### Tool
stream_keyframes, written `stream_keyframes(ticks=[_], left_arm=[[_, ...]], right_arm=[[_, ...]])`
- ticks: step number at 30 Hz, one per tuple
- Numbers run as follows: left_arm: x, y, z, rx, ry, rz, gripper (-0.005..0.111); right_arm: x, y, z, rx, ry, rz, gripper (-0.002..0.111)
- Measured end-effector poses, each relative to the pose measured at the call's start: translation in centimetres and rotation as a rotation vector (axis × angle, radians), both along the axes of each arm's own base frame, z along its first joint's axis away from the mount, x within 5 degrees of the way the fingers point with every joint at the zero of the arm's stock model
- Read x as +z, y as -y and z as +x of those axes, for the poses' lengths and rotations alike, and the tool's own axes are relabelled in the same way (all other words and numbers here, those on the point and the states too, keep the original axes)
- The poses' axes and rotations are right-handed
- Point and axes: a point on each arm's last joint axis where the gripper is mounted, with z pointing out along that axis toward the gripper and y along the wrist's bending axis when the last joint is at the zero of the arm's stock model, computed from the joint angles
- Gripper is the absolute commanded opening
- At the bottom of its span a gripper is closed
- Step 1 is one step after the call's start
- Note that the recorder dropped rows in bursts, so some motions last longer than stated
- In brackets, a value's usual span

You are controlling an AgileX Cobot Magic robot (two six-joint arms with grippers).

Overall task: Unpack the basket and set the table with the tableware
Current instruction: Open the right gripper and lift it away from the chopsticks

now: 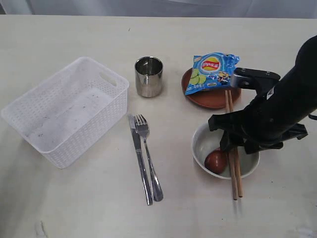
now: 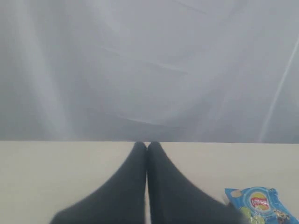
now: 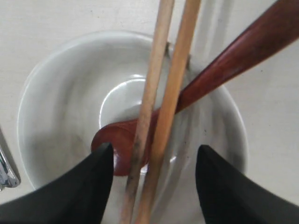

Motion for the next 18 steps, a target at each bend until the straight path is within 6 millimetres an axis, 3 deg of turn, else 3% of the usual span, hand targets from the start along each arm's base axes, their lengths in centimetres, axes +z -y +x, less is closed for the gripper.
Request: stream_keyframes(ticks=[11,18], left_arm=[[0.0,0.0,0.0,0.0,0.0,0.0,0.0],[-0.1,0.0,0.0,-0.005,-0.005,0.001,0.0]], right_arm=[[0.0,0.0,0.0,0.006,0.001,0.0,0.051],[1.8,-0.6,0.9,0.057,-0.004,0.012,0.051]])
